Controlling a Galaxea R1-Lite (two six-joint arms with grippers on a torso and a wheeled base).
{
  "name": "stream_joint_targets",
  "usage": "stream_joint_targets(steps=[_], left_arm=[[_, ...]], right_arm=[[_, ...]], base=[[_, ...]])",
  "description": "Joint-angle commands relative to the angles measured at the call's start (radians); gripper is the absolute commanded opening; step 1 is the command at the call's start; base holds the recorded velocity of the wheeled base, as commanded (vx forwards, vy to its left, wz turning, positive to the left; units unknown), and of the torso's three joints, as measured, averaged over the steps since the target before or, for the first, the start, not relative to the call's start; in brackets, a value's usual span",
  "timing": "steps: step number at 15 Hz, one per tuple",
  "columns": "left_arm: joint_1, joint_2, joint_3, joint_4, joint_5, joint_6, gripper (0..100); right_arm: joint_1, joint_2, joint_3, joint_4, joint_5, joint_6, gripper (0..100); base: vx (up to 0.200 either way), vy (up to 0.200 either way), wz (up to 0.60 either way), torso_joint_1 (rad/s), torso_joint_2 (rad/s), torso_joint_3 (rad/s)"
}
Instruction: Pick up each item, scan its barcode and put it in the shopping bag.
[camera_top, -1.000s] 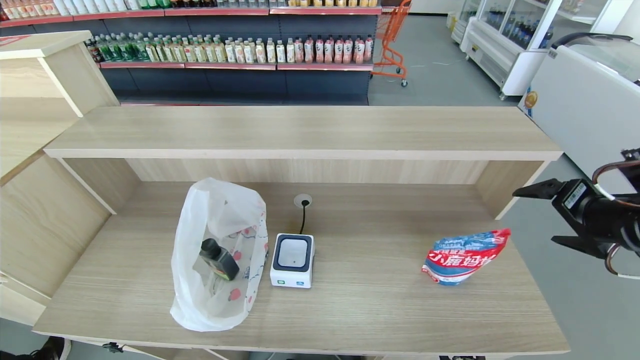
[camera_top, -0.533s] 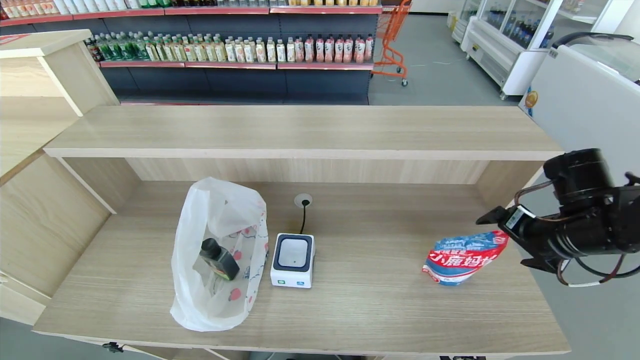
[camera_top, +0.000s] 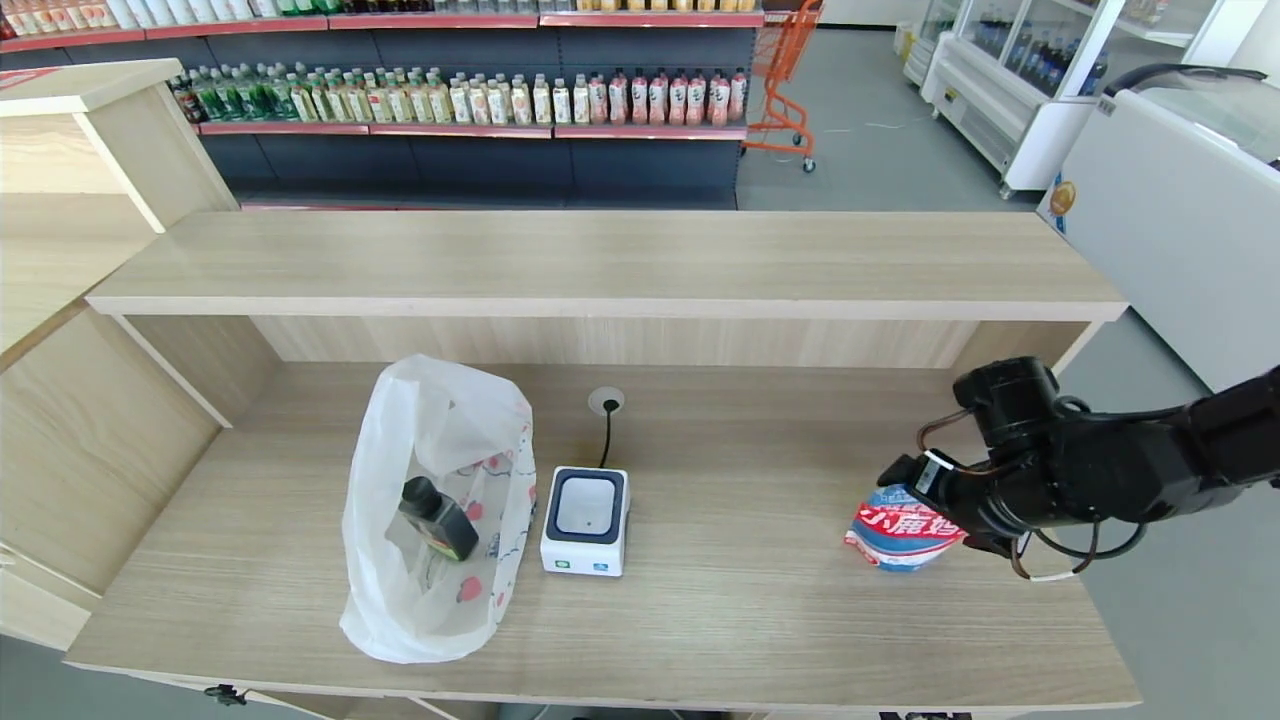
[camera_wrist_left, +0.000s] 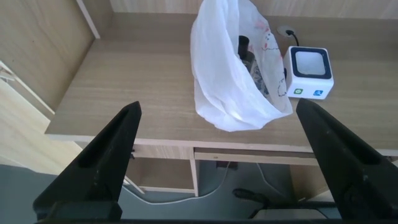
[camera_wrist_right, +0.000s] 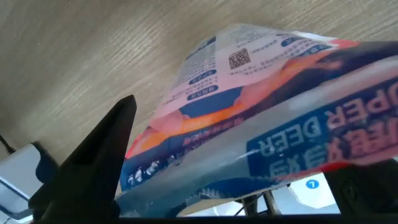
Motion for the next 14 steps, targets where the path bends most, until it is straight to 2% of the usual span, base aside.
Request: stream_joint_targets(steps=[1, 2, 5, 8, 10, 11, 12, 13, 14], left_arm=[[0.000, 0.000, 0.000, 0.000, 0.000, 0.000, 100], [0.000, 0.000, 0.000, 0.000, 0.000, 0.000, 100], [0.000, 0.001, 0.000, 0.000, 0.000, 0.000, 100], [0.000, 0.000, 0.000, 0.000, 0.000, 0.000, 100], [0.000, 0.000, 0.000, 0.000, 0.002, 0.000, 100], [0.000, 0.001, 0.000, 0.000, 0.000, 0.000, 100], [0.000, 0.000, 0.000, 0.000, 0.000, 0.000, 100], [0.000, 0.001, 0.000, 0.000, 0.000, 0.000, 100], [0.000, 0.000, 0.000, 0.000, 0.000, 0.000, 100]], right_arm=[[0.014, 0.073, -0.002, -0.051, -0.002, -0.003, 100], [0.014, 0.088, 0.000, -0.091, -0.002, -0.023, 0], [0.014, 0.105, -0.005, -0.104, -0.046, -0.129, 0], [0.018, 0.102, 0.001, -0.104, -0.055, -0.151, 0], [0.016, 0.047, 0.052, -0.120, -0.062, -0.304, 0], [0.019, 0.001, 0.075, -0.166, -0.049, -0.319, 0], [0.021, -0.024, 0.084, -0.184, -0.031, -0.323, 0], [0.021, -0.122, 0.095, -0.209, 0.152, -0.353, 0], [0.019, -0.128, 0.097, -0.209, 0.162, -0.355, 0]], base=[[0.000, 0.000, 0.00, 0.000, 0.00, 0.000], [0.000, 0.000, 0.00, 0.000, 0.00, 0.000], [0.000, 0.000, 0.00, 0.000, 0.00, 0.000], [0.000, 0.000, 0.00, 0.000, 0.00, 0.000], [0.000, 0.000, 0.00, 0.000, 0.00, 0.000], [0.000, 0.000, 0.00, 0.000, 0.00, 0.000], [0.000, 0.000, 0.00, 0.000, 0.00, 0.000], [0.000, 0.000, 0.00, 0.000, 0.00, 0.000], [0.000, 0.000, 0.00, 0.000, 0.00, 0.000]])
